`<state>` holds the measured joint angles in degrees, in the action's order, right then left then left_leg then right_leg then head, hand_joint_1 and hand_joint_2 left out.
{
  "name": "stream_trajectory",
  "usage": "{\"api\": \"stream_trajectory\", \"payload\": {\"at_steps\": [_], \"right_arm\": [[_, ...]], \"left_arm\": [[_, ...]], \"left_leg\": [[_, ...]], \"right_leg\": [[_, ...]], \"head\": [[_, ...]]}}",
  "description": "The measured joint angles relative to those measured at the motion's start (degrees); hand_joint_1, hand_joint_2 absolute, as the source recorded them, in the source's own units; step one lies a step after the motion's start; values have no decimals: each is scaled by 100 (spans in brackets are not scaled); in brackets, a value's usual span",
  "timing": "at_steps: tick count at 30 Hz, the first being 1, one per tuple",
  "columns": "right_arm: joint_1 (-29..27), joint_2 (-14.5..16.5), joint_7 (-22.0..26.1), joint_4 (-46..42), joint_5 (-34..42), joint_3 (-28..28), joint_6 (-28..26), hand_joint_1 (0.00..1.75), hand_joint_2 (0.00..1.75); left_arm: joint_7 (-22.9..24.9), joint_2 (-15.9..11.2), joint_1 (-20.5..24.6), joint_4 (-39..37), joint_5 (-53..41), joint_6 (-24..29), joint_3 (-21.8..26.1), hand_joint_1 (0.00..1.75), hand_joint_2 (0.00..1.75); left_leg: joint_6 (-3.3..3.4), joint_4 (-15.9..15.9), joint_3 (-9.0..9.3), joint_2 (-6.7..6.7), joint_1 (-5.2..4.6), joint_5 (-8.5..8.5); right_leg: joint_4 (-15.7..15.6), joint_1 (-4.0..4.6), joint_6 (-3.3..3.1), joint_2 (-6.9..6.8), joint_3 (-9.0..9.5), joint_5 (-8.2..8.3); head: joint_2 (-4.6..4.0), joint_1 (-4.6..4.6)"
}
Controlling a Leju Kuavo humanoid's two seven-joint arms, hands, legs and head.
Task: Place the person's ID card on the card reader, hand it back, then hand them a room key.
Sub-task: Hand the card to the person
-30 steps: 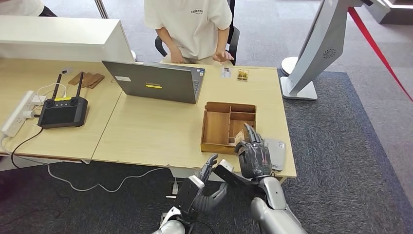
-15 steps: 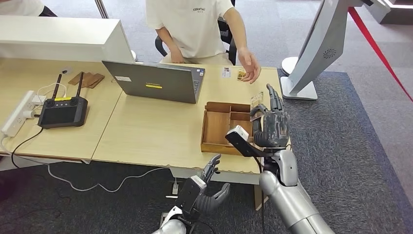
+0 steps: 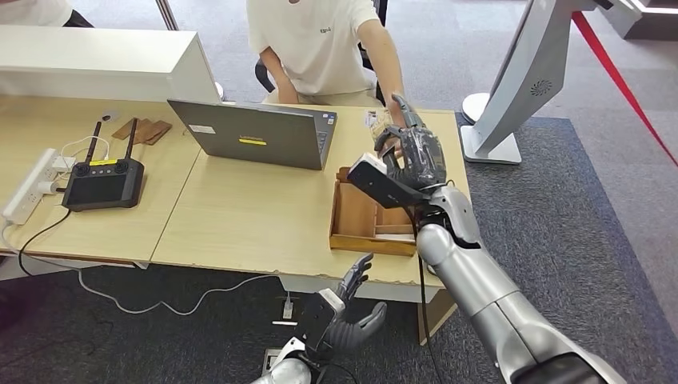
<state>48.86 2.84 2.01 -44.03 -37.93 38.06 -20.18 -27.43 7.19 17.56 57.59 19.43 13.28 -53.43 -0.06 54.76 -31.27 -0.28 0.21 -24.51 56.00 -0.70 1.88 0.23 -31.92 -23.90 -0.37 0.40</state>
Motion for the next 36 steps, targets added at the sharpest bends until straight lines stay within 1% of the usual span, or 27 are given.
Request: {"api": "stream_trajectory", "payload": {"at_steps": [3, 8, 14, 19, 21, 23, 25, 29, 36], "right_arm": [[223, 123, -45, 318, 52, 129, 156, 175, 175], [460, 317, -259, 819, 49, 342, 341, 175, 175], [637, 495, -399, 1305, 66, 548, 330, 175, 175], [747, 540, -539, 1552, 69, 660, 297, 175, 175], [779, 540, -598, 1634, 68, 692, 292, 163, 175], [805, 539, -654, 1705, 67, 723, 289, 77, 175], [821, 537, -686, 1760, 49, 754, 273, 1, 175], [830, 536, -697, 1839, 4, 826, 155, 0, 175], [894, 537, -560, 1900, 201, 879, -299, 0, 175]], "left_arm": [[-23, 10, 6, -29, 0, -33, -1, 0, 175], [-60, 19, 10, -78, -2, -50, -3, 0, 175], [-85, 27, 15, -151, -22, -116, -3, 0, 175], [-107, 35, 20, -190, -35, -156, -3, 0, 175], [-107, 35, 21, -199, -35, -162, -3, 0, 175], [-107, 35, 22, -211, -35, -163, -3, 0, 175], [-107, 35, 23, -219, -33, -163, -2, 0, 175], [-107, 35, 23, -221, -29, -153, -1, 0, 175], [-104, 35, 23, -221, -35, -144, 1, 0, 175]], "left_leg": [[0, 0, -1, -1, 0, 0], [0, 0, -3, -1, 0, 0], [0, 0, -3, -1, -1, 0], [0, 1, -3, -2, -1, 0], [0, 1, -3, -2, -1, 0], [0, 1, -3, -1, -1, 0], [0, 1, -3, -1, -1, -1], [0, 0, -3, -1, 0, -1], [0, 0, -1, 0, 0, 1]], "right_leg": [[0, 0, 0, 0, 0, 0], [-1, 0, 0, 0, -2, -1], [-2, 0, 0, -1, -3, 0], [-2, 0, 0, -1, -3, 0], [-2, 0, 0, -1, -3, 0], [-2, 0, 1, -1, -4, 0], [-2, 0, 0, -1, -4, 0], [-2, 0, 0, -1, -4, -1], [-1, 0, 0, -1, -3, 1]], "head": [[0, 0], [0, 1], [0, 1], [0, 1], [0, 1], [-1, 0], [-1, 1], [-1, -1], [0, 0]]}}
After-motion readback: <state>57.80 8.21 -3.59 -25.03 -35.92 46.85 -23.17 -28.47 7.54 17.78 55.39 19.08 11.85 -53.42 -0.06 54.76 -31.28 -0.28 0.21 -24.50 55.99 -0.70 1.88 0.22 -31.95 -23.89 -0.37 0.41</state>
